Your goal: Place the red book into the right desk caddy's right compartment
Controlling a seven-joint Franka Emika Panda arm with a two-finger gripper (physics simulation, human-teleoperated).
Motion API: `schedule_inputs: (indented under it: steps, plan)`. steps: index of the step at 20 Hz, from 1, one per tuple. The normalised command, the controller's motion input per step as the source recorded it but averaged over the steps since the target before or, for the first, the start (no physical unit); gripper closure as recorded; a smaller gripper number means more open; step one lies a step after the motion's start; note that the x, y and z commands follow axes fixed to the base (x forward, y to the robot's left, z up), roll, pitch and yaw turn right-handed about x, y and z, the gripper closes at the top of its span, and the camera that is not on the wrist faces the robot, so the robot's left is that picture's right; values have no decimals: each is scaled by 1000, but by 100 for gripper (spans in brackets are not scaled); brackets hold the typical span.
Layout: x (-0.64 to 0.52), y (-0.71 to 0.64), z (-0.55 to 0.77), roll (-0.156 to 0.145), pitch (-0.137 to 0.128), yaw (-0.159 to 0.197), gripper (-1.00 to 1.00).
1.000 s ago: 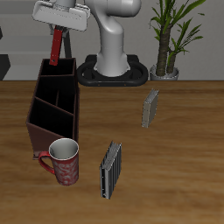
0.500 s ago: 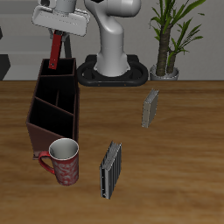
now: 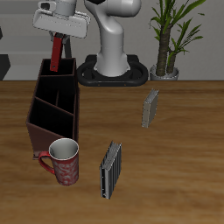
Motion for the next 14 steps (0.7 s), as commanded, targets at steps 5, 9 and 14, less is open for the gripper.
schedule_inputs:
  steps: [5, 9, 14]
  plan:
    - [50, -25, -111, 1, 13, -2, 100]
    - [36, 49, -228, 22, 52, -27, 100]
    - [-111, 112, -120, 42, -3, 3, 100]
